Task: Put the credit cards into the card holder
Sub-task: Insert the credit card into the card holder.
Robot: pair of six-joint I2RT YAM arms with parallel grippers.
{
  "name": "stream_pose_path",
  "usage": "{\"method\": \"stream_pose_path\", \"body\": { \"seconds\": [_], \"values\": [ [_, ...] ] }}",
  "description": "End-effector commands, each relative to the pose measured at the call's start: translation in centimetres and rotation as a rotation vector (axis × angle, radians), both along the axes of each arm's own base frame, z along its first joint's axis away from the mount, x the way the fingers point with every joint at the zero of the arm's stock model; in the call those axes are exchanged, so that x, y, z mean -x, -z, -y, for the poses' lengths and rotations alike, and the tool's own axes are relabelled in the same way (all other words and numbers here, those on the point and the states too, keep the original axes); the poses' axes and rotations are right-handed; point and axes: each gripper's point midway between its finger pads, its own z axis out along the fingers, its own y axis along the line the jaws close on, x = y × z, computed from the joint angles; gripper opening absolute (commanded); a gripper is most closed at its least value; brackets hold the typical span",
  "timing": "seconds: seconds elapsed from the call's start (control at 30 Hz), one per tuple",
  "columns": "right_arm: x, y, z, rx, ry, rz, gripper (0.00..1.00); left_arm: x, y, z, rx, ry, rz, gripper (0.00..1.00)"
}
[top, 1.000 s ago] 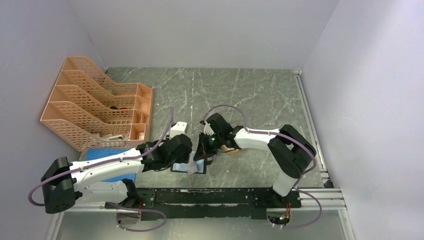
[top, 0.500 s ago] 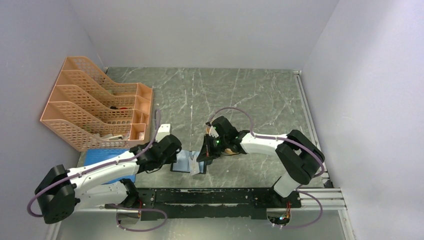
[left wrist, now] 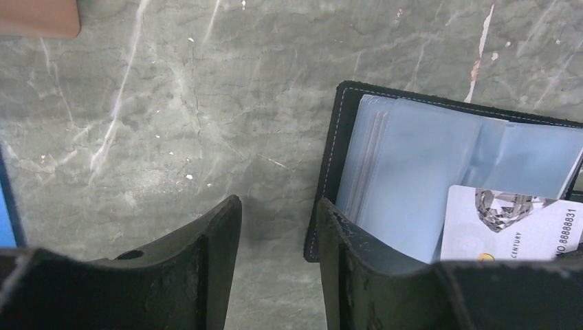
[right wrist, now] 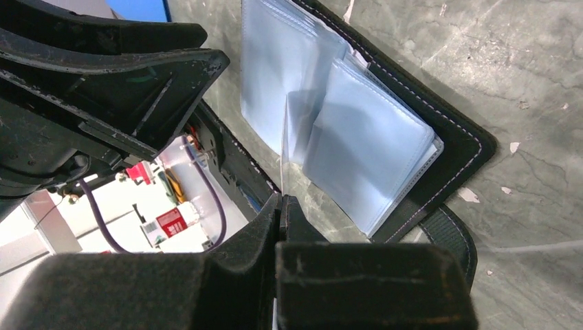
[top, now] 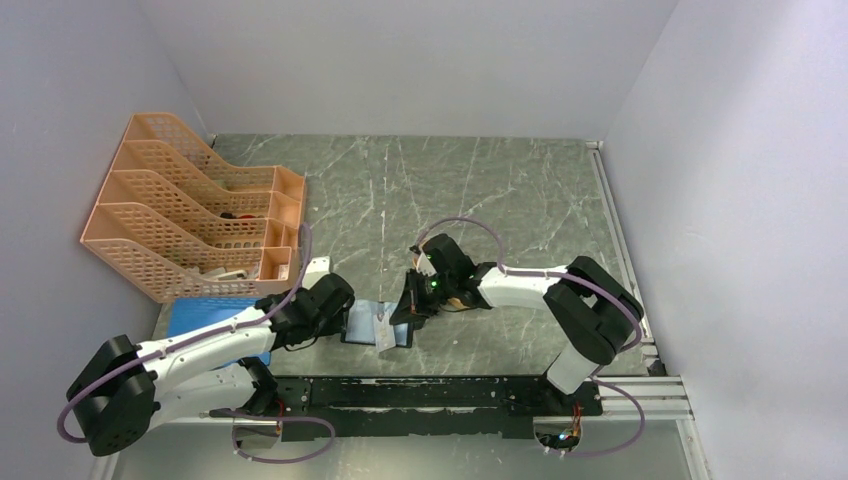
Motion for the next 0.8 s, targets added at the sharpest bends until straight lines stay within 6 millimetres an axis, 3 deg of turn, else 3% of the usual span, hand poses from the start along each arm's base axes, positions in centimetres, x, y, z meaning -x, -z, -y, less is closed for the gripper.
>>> {"method": "stream_pose_path", "body": {
  "seconds": [0.0,0.77],
  "values": [
    [0.03,0.34,0.24,-0.004,0.023,-0.011,0.0,0.09,0.13,0.28,0.033,-0.01,-0.005,0.49],
    [0.36,1.15,0.24,-0.019,0.034,-0.054,0.0,0.64,0.81,0.68,0.054,0.006,-0.034,0.46]
  ]
}}
